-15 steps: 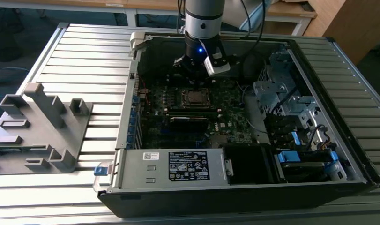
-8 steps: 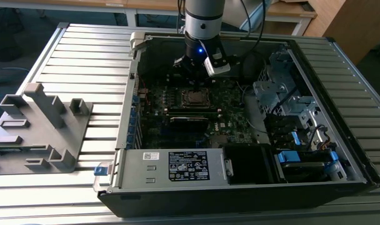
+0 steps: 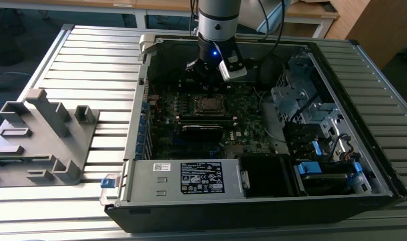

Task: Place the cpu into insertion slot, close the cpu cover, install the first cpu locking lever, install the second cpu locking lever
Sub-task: 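Install the second cpu locking lever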

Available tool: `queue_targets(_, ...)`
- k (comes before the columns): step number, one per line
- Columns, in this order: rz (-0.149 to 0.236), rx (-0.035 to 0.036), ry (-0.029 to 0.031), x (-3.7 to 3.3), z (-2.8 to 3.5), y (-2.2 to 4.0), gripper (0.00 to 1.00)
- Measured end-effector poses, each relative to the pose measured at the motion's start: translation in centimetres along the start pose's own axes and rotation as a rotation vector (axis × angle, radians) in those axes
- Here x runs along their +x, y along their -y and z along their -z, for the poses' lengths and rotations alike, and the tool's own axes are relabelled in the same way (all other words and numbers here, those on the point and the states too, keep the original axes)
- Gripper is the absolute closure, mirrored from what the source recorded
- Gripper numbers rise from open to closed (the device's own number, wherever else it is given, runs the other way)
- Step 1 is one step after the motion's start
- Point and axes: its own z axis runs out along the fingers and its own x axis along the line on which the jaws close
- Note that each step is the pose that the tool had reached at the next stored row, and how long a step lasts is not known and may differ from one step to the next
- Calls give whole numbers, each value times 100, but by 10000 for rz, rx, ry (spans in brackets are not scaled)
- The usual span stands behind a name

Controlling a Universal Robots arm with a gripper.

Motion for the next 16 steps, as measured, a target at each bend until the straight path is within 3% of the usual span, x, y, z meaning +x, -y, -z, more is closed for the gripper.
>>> queue_targets(16,0,3,-3,-1,28,1,90)
